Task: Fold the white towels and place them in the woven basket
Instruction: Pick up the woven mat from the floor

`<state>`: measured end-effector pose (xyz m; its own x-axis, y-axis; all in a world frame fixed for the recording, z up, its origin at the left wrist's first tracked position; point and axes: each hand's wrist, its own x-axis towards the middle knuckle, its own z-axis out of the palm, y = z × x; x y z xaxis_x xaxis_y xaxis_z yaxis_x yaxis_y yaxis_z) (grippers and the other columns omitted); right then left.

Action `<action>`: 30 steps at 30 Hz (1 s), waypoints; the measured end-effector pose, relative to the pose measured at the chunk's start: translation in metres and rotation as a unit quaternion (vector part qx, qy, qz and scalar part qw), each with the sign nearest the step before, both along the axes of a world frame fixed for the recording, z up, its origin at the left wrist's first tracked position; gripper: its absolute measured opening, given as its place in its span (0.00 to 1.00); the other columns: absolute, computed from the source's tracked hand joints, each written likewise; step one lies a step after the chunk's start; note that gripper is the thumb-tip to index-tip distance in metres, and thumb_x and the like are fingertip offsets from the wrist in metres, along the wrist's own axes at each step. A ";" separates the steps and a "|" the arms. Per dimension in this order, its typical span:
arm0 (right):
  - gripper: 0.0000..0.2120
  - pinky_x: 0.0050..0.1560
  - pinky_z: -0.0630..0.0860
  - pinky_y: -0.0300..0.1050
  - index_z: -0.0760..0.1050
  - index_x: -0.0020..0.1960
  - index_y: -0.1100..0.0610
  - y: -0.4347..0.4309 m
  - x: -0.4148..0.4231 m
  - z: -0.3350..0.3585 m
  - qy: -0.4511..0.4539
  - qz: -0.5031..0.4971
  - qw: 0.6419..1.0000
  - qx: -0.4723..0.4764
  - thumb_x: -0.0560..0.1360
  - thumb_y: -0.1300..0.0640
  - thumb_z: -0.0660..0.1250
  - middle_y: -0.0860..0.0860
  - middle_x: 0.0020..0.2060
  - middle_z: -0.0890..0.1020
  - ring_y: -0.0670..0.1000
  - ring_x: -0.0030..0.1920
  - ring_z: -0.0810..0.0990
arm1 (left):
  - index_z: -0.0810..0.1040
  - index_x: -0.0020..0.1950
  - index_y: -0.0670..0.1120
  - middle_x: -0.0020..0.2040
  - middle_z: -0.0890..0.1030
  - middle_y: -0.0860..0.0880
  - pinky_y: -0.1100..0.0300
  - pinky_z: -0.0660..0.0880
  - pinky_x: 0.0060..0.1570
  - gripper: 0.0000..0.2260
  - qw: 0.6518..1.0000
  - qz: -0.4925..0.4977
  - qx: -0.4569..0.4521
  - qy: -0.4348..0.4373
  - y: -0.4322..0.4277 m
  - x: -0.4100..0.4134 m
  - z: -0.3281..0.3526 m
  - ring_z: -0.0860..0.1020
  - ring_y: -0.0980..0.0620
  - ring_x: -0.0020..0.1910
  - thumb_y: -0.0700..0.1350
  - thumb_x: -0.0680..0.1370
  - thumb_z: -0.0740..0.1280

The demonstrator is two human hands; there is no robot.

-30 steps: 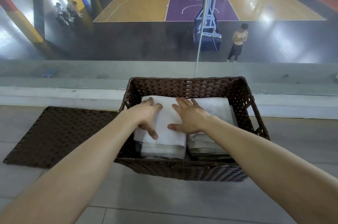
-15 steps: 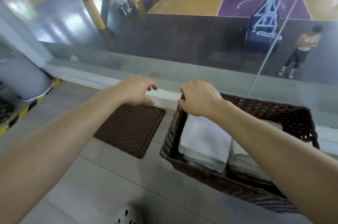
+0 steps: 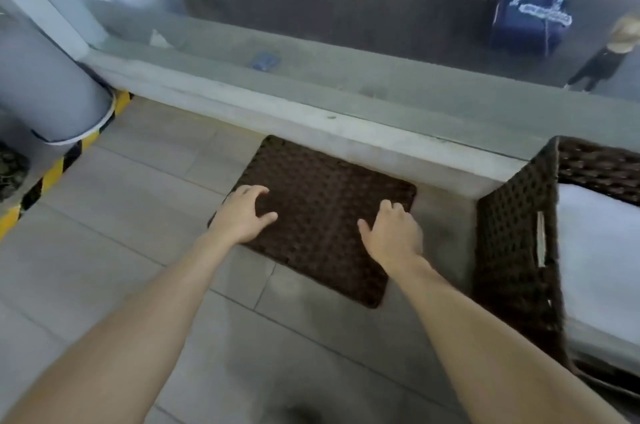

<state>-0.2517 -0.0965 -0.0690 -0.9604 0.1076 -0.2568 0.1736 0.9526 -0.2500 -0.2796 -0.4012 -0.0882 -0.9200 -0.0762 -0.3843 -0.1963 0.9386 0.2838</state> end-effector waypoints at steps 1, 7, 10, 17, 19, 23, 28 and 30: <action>0.27 0.53 0.81 0.53 0.71 0.67 0.57 -0.002 0.000 -0.017 -0.014 -0.043 0.999 0.011 0.81 0.36 0.66 0.56 0.62 0.77 0.58 0.60 0.80 | 0.67 0.81 0.54 0.80 0.68 0.47 0.39 0.72 0.74 0.37 0.999 0.036 0.002 -0.014 -0.011 -0.005 -0.019 0.71 0.40 0.77 0.66 0.77 0.73; 0.36 0.60 0.79 0.60 0.67 0.70 0.63 0.000 0.002 -0.076 -0.053 -0.257 0.965 -0.022 0.80 0.33 0.65 0.63 0.66 0.77 0.65 0.66 0.77 | 0.52 0.87 0.51 0.86 0.54 0.42 0.36 0.58 0.81 0.52 0.992 0.116 -0.041 -0.020 -0.022 -0.023 -0.070 0.56 0.33 0.83 0.72 0.73 0.73; 0.35 0.60 0.80 0.61 0.69 0.68 0.63 -0.004 -0.008 -0.081 -0.057 -0.291 0.954 -0.037 0.79 0.33 0.68 0.63 0.64 0.79 0.66 0.64 0.79 | 0.51 0.87 0.50 0.84 0.55 0.40 0.35 0.57 0.81 0.58 0.988 0.152 -0.028 -0.003 -0.019 -0.031 -0.075 0.57 0.32 0.82 0.71 0.69 0.77; 0.41 0.61 0.78 0.60 0.66 0.72 0.64 0.009 -0.018 -0.075 -0.050 -0.310 0.947 -0.060 0.76 0.32 0.70 0.62 0.69 0.74 0.65 0.67 0.77 | 0.69 0.79 0.50 0.77 0.71 0.40 0.35 0.66 0.77 0.61 0.960 0.273 0.045 -0.031 -0.049 -0.042 -0.085 0.67 0.36 0.79 0.70 0.52 0.86; 0.41 0.63 0.77 0.60 0.66 0.74 0.64 0.011 -0.021 -0.061 -0.048 -0.297 0.952 -0.061 0.77 0.33 0.69 0.61 0.70 0.72 0.65 0.68 0.76 | 0.73 0.77 0.48 0.74 0.75 0.41 0.38 0.71 0.75 0.56 0.945 0.313 0.095 -0.014 -0.049 -0.030 -0.076 0.72 0.38 0.75 0.65 0.54 0.88; 0.39 0.64 0.77 0.58 0.66 0.74 0.64 0.014 -0.019 -0.007 -0.035 -0.239 0.968 -0.067 0.79 0.35 0.69 0.60 0.69 0.71 0.63 0.67 0.76 | 0.77 0.66 0.48 0.63 0.83 0.46 0.47 0.77 0.67 0.39 0.907 0.369 0.202 -0.004 -0.053 0.002 -0.029 0.81 0.42 0.66 0.51 0.60 0.90; 0.40 0.58 0.79 0.55 0.66 0.73 0.66 0.039 0.002 0.107 -0.025 -0.161 0.984 -0.065 0.78 0.34 0.68 0.60 0.68 0.70 0.61 0.64 0.79 | 0.76 0.70 0.48 0.67 0.83 0.46 0.43 0.77 0.70 0.42 0.915 0.361 0.178 0.029 -0.033 0.048 0.091 0.81 0.42 0.67 0.56 0.61 0.89; 0.42 0.58 0.79 0.54 0.67 0.73 0.66 0.063 0.012 0.159 -0.029 -0.158 0.985 -0.063 0.77 0.32 0.69 0.60 0.68 0.71 0.61 0.64 0.79 | 0.76 0.69 0.47 0.67 0.83 0.44 0.44 0.77 0.70 0.40 0.922 0.345 0.175 0.031 -0.011 0.056 0.144 0.81 0.42 0.67 0.57 0.63 0.88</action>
<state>-0.2396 -0.0338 0.0905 -0.8673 0.3635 -0.3401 0.4743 0.8108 -0.3429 -0.2234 -0.4124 0.0558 -0.7195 -0.5339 -0.4441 -0.6858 0.4451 0.5758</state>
